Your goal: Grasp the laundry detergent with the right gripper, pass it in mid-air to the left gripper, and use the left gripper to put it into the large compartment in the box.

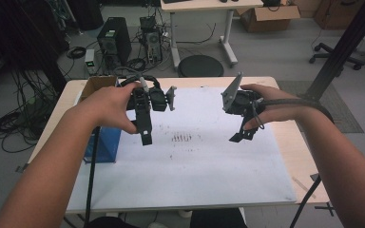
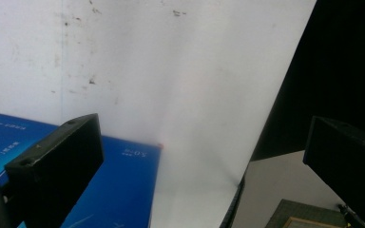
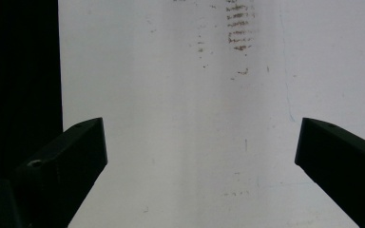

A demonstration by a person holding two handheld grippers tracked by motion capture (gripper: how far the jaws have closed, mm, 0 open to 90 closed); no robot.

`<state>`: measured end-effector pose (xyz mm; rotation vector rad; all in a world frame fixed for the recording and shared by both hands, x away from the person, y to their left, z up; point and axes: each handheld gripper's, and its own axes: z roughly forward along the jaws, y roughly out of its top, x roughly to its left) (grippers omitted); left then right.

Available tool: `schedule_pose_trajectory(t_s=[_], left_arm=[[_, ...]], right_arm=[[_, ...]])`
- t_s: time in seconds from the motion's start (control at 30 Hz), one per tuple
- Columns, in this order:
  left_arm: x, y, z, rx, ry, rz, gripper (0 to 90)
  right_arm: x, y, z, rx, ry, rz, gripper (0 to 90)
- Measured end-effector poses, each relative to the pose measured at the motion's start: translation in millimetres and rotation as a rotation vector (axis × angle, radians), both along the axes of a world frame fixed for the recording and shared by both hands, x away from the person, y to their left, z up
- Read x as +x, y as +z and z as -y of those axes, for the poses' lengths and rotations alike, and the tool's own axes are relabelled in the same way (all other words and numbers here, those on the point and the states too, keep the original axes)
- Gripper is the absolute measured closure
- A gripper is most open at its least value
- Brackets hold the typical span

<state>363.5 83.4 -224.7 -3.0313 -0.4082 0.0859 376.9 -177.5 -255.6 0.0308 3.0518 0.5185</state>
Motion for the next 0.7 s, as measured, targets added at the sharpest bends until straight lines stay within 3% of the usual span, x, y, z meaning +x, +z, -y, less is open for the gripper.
schedule_pose_trajectory(t_s=[0.7], left_arm=[[6.2,-0.4,2.4,-0.001,0.007,-0.005,0.2]], right_arm=[[1.9,-5.0,12.1,0.004,-0.017,-0.007,3.4]])
